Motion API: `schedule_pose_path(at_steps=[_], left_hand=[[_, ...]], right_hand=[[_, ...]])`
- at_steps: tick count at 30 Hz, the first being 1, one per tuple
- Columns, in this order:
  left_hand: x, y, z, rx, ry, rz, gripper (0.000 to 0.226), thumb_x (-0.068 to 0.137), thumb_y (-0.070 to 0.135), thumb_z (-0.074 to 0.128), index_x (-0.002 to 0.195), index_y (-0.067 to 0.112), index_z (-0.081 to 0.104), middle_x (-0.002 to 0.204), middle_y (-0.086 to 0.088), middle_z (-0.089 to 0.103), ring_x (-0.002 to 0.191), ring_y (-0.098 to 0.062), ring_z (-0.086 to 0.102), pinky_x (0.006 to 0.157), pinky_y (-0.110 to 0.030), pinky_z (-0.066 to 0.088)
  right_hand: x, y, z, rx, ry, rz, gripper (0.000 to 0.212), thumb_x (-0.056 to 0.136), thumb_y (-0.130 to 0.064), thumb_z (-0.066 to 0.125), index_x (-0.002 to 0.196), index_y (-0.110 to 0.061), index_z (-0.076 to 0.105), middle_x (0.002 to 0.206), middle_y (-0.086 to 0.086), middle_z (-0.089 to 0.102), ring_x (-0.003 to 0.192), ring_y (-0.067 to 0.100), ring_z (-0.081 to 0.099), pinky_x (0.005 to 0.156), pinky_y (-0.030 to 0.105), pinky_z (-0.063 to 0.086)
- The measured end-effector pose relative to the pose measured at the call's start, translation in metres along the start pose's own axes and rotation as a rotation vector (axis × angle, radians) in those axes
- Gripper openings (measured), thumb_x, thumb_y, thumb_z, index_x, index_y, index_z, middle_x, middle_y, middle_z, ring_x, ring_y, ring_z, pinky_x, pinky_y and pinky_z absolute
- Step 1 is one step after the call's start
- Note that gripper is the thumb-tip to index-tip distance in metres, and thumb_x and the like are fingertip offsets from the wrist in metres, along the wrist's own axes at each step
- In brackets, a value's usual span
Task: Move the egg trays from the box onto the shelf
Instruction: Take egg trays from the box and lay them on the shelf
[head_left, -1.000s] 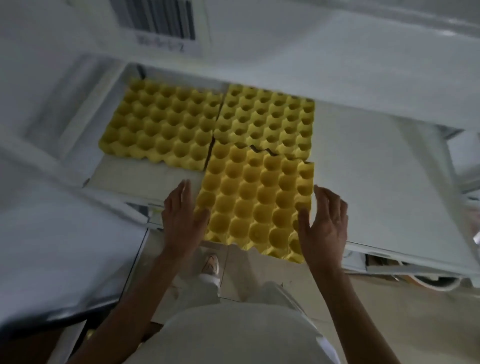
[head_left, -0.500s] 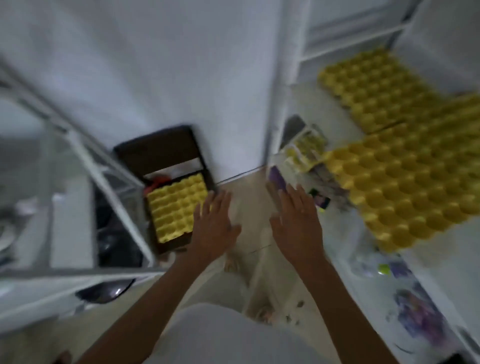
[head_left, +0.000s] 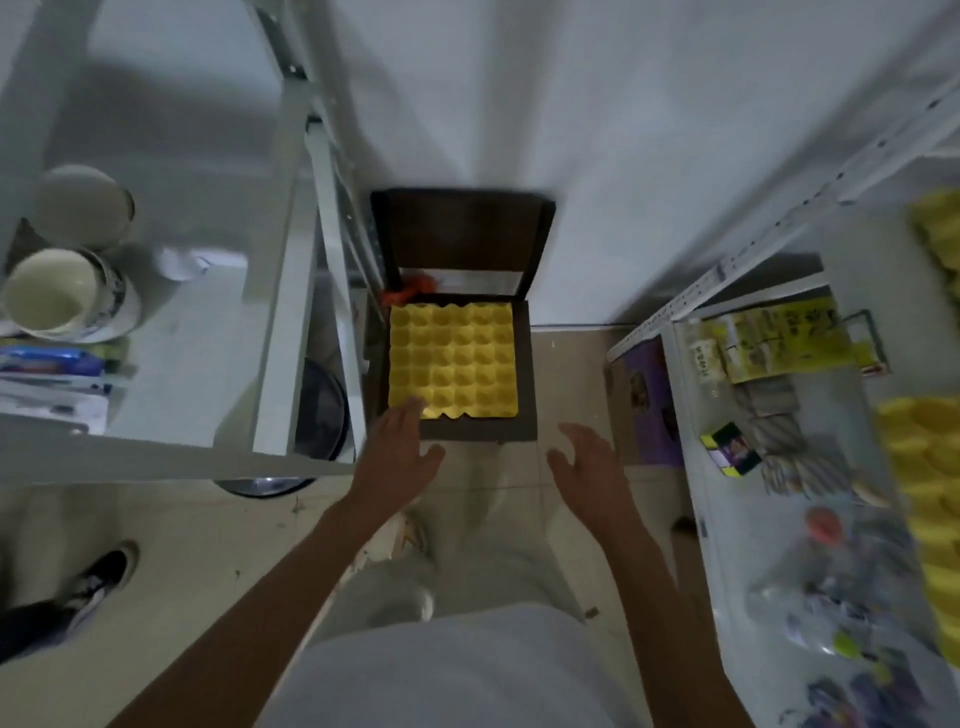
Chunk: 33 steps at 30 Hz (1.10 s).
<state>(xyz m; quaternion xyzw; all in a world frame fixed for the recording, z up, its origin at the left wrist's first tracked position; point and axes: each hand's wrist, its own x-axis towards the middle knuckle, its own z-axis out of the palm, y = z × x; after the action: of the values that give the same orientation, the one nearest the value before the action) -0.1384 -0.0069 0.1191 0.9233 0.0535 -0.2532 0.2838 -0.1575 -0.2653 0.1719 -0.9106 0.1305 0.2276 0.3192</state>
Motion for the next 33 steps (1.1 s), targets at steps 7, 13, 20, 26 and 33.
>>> schedule_pose_path(at_steps=[7,13,20,26,33], left_hand=[[0.098,-0.002,-0.008,-0.176,-0.191,-0.257,0.049,0.102,0.022,0.059,0.147,0.003,0.054,0.146,-0.023,0.058,0.133,-0.041,0.057,0.11,-0.049,0.049],[0.162,-0.019,-0.009,-0.039,-0.146,-0.611,0.05,0.106,0.032,0.049,0.142,-0.004,0.054,0.145,-0.028,0.055,0.132,-0.045,0.058,0.109,-0.047,0.049],[0.28,-0.074,0.046,-0.096,-0.123,-0.631,0.053,0.1,0.027,0.056,0.146,0.0,0.05,0.14,-0.028,0.058,0.129,-0.047,0.058,0.108,-0.051,0.05],[0.337,-0.101,0.087,-0.237,-0.049,-0.66,0.056,0.1,0.022,0.056,0.153,0.011,0.044,0.14,-0.021,0.061,0.127,-0.043,0.06,0.1,-0.045,0.05],[0.348,-0.104,0.097,-0.188,0.145,-0.805,0.047,0.099,0.041,0.051,0.13,0.009,0.066,0.123,-0.02,0.07,0.111,-0.039,0.067,0.086,-0.04,0.051]], right_hand=[[0.093,-0.015,0.009,0.088,-0.017,0.127,0.027,0.101,-0.012,0.055,0.114,0.006,0.069,0.119,0.021,0.069,0.115,0.035,0.063,0.091,0.036,0.045],[0.193,0.005,0.038,-0.091,-0.273,0.159,0.024,0.1,-0.013,0.046,0.087,-0.009,0.065,0.101,0.017,0.07,0.101,0.035,0.067,0.071,0.026,0.033],[0.319,0.071,0.104,0.001,-0.151,0.308,0.027,0.096,-0.014,0.051,0.11,0.0,0.07,0.112,0.02,0.07,0.108,0.039,0.066,0.08,0.033,0.044],[0.365,0.092,0.163,0.052,-0.175,0.267,0.027,0.094,-0.018,0.052,0.115,-0.008,0.067,0.102,0.009,0.068,0.088,0.029,0.063,0.067,0.028,0.04],[0.365,0.086,0.179,0.067,-0.008,0.388,0.028,0.092,-0.021,0.057,0.118,-0.011,0.065,0.109,0.006,0.069,0.097,0.029,0.066,0.069,0.027,0.04]])
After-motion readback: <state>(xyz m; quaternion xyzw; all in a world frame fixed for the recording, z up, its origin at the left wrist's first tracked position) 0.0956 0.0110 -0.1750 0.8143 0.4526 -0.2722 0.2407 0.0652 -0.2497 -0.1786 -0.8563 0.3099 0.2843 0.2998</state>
